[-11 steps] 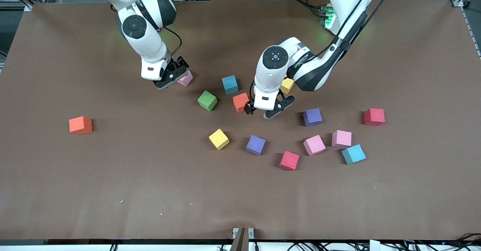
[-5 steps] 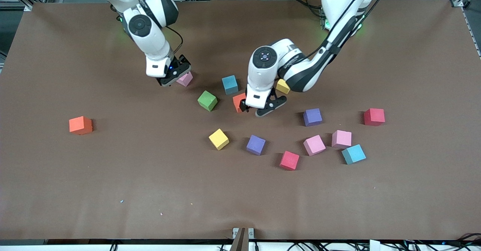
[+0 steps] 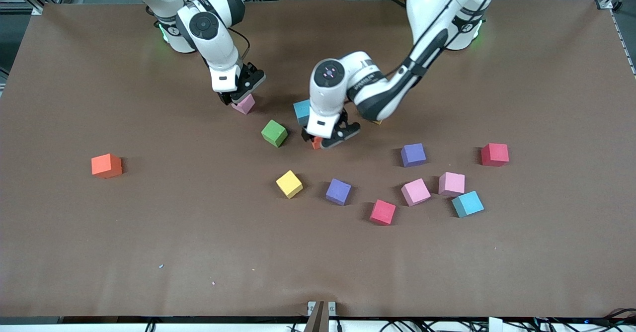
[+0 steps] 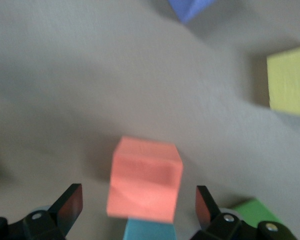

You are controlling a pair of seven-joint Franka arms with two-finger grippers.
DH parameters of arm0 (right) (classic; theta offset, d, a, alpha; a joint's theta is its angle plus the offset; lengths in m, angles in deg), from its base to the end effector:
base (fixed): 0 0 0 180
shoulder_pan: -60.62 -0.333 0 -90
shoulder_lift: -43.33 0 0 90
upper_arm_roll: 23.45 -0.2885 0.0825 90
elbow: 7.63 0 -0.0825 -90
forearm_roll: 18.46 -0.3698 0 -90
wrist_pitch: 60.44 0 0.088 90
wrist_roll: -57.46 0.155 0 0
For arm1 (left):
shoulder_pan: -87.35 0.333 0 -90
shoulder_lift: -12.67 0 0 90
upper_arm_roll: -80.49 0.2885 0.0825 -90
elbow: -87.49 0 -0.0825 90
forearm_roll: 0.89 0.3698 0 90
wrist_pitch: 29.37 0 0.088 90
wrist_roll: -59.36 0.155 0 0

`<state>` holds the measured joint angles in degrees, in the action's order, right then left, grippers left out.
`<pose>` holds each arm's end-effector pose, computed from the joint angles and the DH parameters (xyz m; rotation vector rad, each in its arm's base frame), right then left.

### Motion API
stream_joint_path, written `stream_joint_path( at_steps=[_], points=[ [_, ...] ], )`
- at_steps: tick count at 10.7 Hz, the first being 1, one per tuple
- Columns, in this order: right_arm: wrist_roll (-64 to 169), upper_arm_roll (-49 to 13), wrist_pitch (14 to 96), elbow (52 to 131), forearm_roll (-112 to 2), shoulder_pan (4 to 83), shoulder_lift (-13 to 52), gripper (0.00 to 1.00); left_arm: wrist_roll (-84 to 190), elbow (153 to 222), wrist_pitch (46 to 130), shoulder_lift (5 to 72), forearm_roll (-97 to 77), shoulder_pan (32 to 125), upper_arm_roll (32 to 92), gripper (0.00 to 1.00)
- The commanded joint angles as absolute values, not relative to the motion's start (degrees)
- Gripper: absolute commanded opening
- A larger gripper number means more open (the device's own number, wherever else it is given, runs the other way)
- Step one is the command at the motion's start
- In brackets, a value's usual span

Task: Arrange 11 blocks into digit 3
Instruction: 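Grasp the pink block with the right gripper while the left gripper grasps cyan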

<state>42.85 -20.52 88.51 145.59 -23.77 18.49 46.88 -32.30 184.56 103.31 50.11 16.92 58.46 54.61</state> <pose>0.3160 0.2589 0.1924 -2.8134 -1.2895 0.0359 0.4045 -0.5161 0.1891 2.9808 0.7992 -0.0309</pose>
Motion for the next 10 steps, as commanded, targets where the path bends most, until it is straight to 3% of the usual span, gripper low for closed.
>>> stream_joint_path(
  at_steps=[1, 5, 10],
  points=[
    [37.60, -20.20, 89.41, 146.53, -23.74, 22.03, 46.32, 1.00, -37.31, 183.46, 102.82, 50.38, 18.27, 54.32, 54.83, 1.00],
    [37.51, -20.37, 92.75, 146.79, -23.74, 21.69, 42.10, 1.00, -38.47, 182.33, 102.91, 53.27, 18.61, 50.97, 54.92, 1.00],
    [36.19, -20.46, 93.98, 147.93, -24.00, 21.42, 42.10, 1.00, -36.27, 181.97, 102.91, 55.12, 20.11, 50.44, 54.92, 1.00]
  ],
)
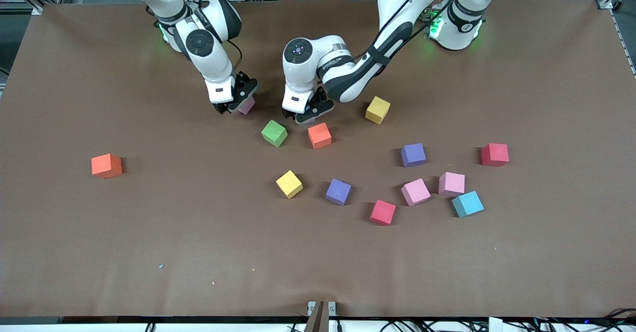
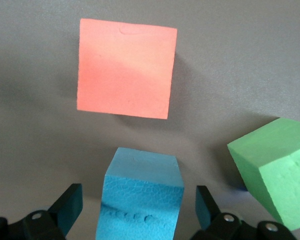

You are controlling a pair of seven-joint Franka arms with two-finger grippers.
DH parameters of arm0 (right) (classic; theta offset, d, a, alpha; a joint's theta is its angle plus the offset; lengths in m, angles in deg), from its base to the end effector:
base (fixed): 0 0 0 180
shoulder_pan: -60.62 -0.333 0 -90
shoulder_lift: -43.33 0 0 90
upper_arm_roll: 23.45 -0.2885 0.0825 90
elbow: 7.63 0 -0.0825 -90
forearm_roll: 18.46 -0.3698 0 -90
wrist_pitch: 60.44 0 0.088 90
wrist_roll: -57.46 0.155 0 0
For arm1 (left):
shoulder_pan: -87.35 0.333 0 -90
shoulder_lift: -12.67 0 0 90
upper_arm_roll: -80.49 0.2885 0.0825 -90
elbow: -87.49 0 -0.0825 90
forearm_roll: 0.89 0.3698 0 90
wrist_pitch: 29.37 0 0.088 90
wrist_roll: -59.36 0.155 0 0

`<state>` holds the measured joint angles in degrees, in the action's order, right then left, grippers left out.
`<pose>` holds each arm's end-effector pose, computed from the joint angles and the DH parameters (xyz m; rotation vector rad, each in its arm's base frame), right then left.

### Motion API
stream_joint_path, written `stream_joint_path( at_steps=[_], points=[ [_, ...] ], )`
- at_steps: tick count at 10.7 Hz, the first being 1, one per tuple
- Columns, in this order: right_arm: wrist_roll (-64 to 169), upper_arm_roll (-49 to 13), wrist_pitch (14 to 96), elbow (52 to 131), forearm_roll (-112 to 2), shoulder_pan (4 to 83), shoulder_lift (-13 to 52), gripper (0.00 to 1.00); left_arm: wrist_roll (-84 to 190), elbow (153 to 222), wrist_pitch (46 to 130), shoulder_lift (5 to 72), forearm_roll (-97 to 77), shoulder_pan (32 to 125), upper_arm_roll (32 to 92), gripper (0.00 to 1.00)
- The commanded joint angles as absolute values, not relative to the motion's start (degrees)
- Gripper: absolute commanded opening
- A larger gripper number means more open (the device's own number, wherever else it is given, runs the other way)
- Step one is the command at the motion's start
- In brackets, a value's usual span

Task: Arrange 11 blocks into digit 3
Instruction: 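Grasp the pink block with the right gripper while the left gripper grasps cyan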

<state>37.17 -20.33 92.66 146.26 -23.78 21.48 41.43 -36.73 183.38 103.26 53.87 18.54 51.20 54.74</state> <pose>0.3238 0.2341 0.1562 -2.8002 -1.3509 0.0802 0.3360 -0.5601 0.1573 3.0395 0.7185 -0.0613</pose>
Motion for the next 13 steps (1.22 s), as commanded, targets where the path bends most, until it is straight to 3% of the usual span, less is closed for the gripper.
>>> stream_joint_path(
  at_steps=[1, 6, 8, 9, 10, 11, 13],
  points=[
    [36.19, -20.46, 93.81, 147.93, -24.00, 21.51, 42.44, 1.00, -36.27, 181.97, 102.91, 55.65, 20.46, 50.44, 54.92, 1.00],
    [35.93, -20.37, 90.74, 147.85, -24.17, 21.95, 45.26, 1.00, -36.18, 181.97, 102.99, 57.58, 23.27, 49.65, 54.83, 1.00],
    [35.84, -20.37, 90.03, 147.84, -24.53, 21.52, 45.17, 1.00, -35.57, 181.97, 102.99, 57.58, 23.54, 49.65, 54.83, 0.38],
    [35.84, -20.37, 89.94, 147.85, -24.53, 21.34, 45.17, 1.00, -35.65, 181.88, 102.99, 57.58, 23.36, 49.65, 54.83, 0.18],
    [35.84, -20.37, 89.94, 147.76, -24.61, 21.34, 44.48, 1.00, -36.18, 181.71, 102.99, 57.32, 23.19, 49.74, 54.83, 0.05],
    [35.93, -20.37, 90.03, 147.67, -25.40, 19.68, 44.30, 1.00, -36.70, 181.27, 102.99, 56.80, 22.66, 49.91, 54.74, 0.00],
    [35.84, -20.20, 90.46, 147.67, -28.74, 16.51, 43.25, 1.00, -42.30, 181.35, 102.82, 54.87, 19.78, 50.79, 54.66, 0.00]
  ],
)
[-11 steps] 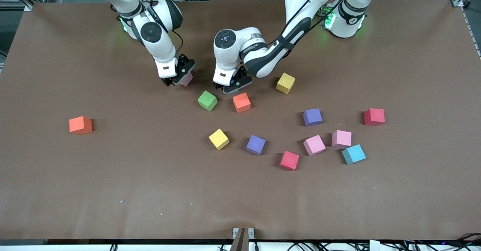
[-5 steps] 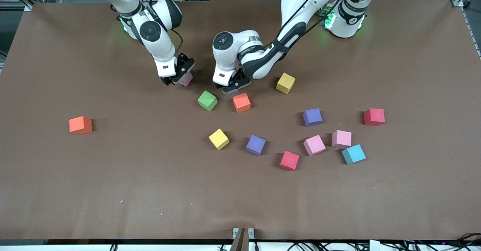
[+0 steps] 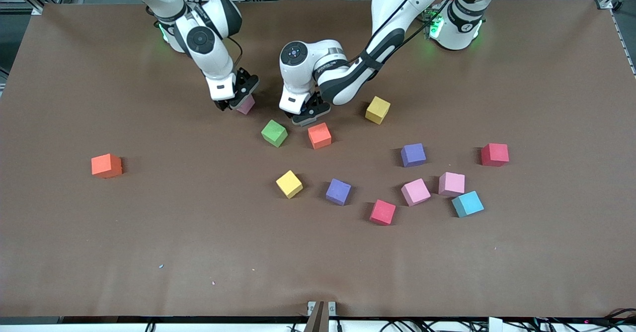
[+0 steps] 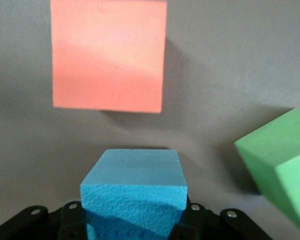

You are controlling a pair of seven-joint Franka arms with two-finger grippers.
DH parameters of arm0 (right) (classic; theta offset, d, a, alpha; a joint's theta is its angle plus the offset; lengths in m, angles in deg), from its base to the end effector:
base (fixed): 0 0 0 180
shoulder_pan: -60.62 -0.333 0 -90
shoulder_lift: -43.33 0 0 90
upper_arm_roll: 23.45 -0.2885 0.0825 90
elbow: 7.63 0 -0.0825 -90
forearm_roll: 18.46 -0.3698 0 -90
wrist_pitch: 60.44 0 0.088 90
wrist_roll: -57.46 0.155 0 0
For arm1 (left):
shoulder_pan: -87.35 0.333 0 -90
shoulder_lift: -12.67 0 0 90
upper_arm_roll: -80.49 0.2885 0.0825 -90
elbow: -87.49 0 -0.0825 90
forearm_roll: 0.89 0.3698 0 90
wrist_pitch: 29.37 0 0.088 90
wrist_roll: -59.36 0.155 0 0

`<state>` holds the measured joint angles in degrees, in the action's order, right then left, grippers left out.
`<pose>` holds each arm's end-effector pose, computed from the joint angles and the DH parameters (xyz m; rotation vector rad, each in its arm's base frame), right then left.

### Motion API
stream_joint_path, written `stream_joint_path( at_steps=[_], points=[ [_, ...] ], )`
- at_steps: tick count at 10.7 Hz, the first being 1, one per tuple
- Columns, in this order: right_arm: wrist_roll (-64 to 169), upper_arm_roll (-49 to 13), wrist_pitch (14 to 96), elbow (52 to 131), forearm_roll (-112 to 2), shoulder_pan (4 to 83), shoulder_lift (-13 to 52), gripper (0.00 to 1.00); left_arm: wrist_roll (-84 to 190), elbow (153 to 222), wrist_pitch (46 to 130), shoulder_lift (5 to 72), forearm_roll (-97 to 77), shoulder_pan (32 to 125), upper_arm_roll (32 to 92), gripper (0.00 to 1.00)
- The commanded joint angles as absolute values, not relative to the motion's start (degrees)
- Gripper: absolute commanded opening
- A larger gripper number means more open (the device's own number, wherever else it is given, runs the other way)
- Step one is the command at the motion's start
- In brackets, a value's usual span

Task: Arrange 11 blocks into digit 3
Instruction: 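Place the pink and cyan blocks side by side with both grippers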

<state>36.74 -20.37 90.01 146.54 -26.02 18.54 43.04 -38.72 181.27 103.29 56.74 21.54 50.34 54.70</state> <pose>0.3068 0.2484 0.1622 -2.7655 -1.3792 0.1215 0.3334 -0.5674 0.1414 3.0502 0.7130 -0.0332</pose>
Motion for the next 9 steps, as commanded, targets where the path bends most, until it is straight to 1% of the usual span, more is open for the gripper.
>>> stream_joint_path(
  at_steps=[1, 4, 5, 6, 8, 9],
  points=[
    [35.66, -20.20, 90.64, 147.41, -28.66, 16.42, 42.80, 1.00, -46.86, 181.96, 102.56, 53.38, 19.32, 50.88, 54.74, 0.00],
    [31.12, -20.02, 90.64, 146.97, -28.66, 16.93, 41.57, 1.00, -66.18, 183.02, 100.02, 52.49, 19.32, 50.44, 54.13, 0.00],
    [29.00, -20.02, 90.99, 146.97, -28.66, 18.86, 41.05, 1.00, -70.33, 184.68, 99.66, 51.79, 19.32, 50.44, 53.78, 0.00],
    [27.94, -20.02, 91.69, 147.05, -28.66, 19.66, 40.17, 1.00, -72.81, 187.74, 99.65, 50.22, 19.32, 50.44, 53.60, 0.00],
    [27.93, -20.19, 93.80, 147.05, -28.75, 19.76, 38.33, 1.00, -76.85, 192.93, 100.00, 46.88, 18.71, 51.49, 52.03, 0.00],
    [28.02, -20.28, 94.33, 147.05, -28.75, 19.41, 38.06, 1.00, -78.79, 194.43, 100.53, 45.56, 16.79, 52.71, 51.32, 0.00]
  ],
)
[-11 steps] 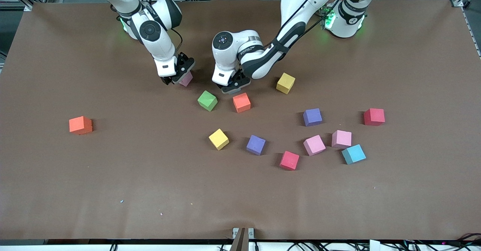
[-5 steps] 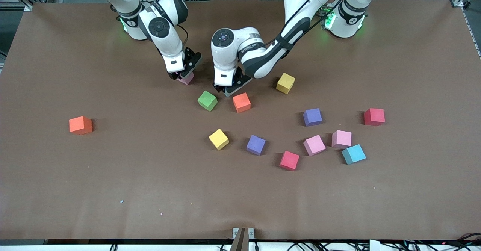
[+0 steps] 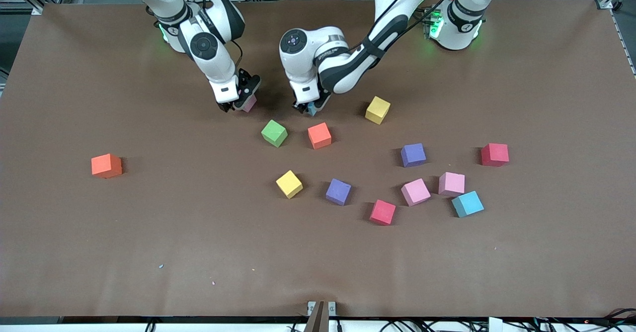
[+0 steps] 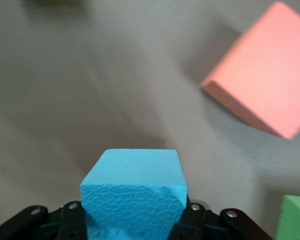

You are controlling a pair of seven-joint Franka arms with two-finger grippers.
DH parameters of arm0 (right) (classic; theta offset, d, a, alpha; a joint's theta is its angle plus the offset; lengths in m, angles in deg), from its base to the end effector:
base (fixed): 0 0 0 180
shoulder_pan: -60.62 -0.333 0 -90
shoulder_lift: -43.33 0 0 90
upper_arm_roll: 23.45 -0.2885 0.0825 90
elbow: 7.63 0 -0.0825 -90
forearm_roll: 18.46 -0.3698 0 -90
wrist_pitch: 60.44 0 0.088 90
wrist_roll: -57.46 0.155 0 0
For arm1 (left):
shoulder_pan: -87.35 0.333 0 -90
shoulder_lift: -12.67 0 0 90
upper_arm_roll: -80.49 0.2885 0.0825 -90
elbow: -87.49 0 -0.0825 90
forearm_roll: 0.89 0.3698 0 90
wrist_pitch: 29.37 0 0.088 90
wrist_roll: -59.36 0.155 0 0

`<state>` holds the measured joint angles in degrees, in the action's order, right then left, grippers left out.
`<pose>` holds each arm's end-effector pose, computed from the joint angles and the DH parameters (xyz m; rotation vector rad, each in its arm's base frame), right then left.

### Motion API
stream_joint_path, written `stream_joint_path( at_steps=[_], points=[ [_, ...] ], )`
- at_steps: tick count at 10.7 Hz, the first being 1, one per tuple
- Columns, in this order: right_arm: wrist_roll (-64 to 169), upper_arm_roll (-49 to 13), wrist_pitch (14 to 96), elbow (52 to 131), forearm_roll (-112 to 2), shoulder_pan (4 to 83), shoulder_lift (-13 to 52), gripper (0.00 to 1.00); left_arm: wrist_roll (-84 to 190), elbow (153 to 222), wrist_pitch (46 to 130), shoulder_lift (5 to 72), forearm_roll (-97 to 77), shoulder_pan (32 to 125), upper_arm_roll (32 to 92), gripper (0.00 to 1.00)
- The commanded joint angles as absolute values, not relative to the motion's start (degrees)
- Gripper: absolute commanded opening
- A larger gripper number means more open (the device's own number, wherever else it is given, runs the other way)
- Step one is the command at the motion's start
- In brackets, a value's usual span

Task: Arrange 11 blocks into digit 3
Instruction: 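Place the pink and cyan blocks side by side with both grippers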

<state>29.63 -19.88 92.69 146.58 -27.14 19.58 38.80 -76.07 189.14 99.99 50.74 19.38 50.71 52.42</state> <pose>0.3096 0.2345 0.1365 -2.7101 -1.4825 0.1571 0.2876 -0.5485 0.1527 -2.6269 -1.5598 0.0335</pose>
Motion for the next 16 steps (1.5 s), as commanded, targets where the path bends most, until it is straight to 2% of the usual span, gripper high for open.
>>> stream_joint_path(
  at_steps=[1, 4, 6, 9, 10, 11, 12, 13, 14, 16],
  points=[
    [28.02, -20.28, 94.77, 147.05, -28.75, 19.32, 37.44, 1.00, -81.33, 196.45, 101.49, 43.80, 15.21, 53.68, 50.71, 0.00],
    [28.45, -20.28, 94.95, 146.97, -29.27, 19.05, 37.26, 1.00, -88.72, 206.03, 111.31, 38.87, 14.57, 54.13, 49.91, 0.00],
    [28.46, -20.37, 94.95, 146.88, -29.45, 18.96, 37.26, 1.00, -92.32, 206.75, 112.40, 39.91, 14.57, 53.96, 49.91, 0.00],
    [28.54, -20.37, 94.86, 146.62, -29.45, 18.35, 37.26, 0.85, -99.17, 207.11, 112.57, 40.35, 14.57, 54.13, 49.91, 0.00],
    [28.54, -20.37, 94.86, 146.62, -29.45, 18.26, 37.26, 0.76, -100.85, 207.11, 112.92, 40.71, 14.66, 54.05, 50.00, 0.00],
    [28.54, -20.37, 94.60, 146.62, -29.45, 18.35, 37.26, 0.61, -101.74, 207.11, 113.71, 41.32, 15.18, 54.04, 50.00, 0.00],
    [28.11, -20.37, 93.73, 146.62, -29.54, 18.26, 37.26, 0.35, -101.83, 207.19, 114.67, 42.11, 15.36, 54.04, 50.08, 0.00],
    [28.10, -20.37, 93.11, 146.70, -29.54, 17.39, 37.26, 0.15, -101.84, 207.19, 115.38, 42.72, 15.80, 54.04, 50.26, 0.00],
    [28.28, -20.37, 93.10, 146.70, -29.54, 17.21, 37.35, 0.13, -101.92, 207.19, 116.17, 43.08, 15.80, 53.96, 50.43, 0.00],
    [28.02, -20.37, 93.19, 146.79, -29.54, 16.94, 37.61, 0.01, -102.10, 207.11, 116.97, 43.34, 15.80, 53.96, 51.13, 0.00]
  ],
)
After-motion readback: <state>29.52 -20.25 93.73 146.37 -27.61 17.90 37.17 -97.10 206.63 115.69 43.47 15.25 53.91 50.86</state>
